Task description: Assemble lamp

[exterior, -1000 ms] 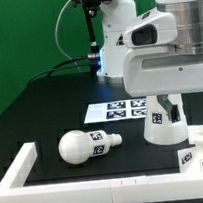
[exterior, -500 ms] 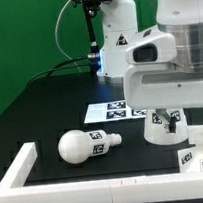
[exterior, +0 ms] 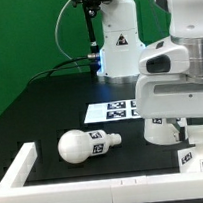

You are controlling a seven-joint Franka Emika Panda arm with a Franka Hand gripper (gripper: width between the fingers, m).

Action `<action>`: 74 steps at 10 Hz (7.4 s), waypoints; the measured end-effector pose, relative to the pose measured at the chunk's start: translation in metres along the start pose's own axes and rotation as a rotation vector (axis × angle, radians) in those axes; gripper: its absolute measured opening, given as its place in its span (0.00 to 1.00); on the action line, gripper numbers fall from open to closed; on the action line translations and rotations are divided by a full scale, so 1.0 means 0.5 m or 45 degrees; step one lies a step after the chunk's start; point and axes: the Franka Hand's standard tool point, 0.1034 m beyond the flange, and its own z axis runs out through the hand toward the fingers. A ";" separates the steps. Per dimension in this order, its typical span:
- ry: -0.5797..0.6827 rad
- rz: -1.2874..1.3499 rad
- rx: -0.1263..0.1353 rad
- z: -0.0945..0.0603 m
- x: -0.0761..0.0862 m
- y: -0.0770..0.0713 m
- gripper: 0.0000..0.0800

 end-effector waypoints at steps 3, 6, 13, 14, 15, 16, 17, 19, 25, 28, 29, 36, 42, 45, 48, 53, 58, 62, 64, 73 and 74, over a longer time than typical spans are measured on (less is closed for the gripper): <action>0.002 0.002 -0.004 -0.001 0.003 0.007 0.67; 0.072 -0.109 -0.040 -0.004 0.017 0.000 0.67; 0.167 -0.212 -0.081 -0.006 0.029 -0.016 0.79; 0.167 -0.211 -0.081 -0.006 0.029 -0.015 0.85; 0.167 -0.210 -0.081 -0.006 0.029 -0.015 0.87; 0.162 -0.207 -0.081 -0.007 0.030 -0.014 0.87; 0.120 -0.204 -0.070 -0.035 0.033 -0.002 0.87; 0.112 -0.131 0.012 -0.110 0.071 0.084 0.87; 0.033 0.272 0.038 -0.153 0.097 0.134 0.87; -0.043 0.715 0.007 -0.127 0.078 0.207 0.87; -0.030 0.827 0.031 -0.113 0.072 0.235 0.87; -0.009 1.075 0.156 -0.098 0.054 0.333 0.87; -0.381 1.122 0.250 -0.091 0.018 0.491 0.87; -0.616 1.255 0.406 -0.069 0.002 0.547 0.87; -0.699 1.262 0.424 -0.060 -0.004 0.560 0.87; -0.564 1.353 0.524 -0.053 0.035 0.529 0.87; -0.565 1.361 0.543 -0.054 0.038 0.525 0.87; -0.486 1.241 0.569 -0.047 0.064 0.462 0.87; -0.472 1.233 0.564 -0.041 0.066 0.449 0.87; -0.574 1.315 0.712 -0.022 0.004 0.492 0.87; -0.660 1.310 0.737 -0.016 -0.009 0.499 0.87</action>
Offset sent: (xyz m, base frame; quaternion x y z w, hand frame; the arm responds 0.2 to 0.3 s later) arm 0.0000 0.0000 0.0000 0.0000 0.0000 0.0000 1.0000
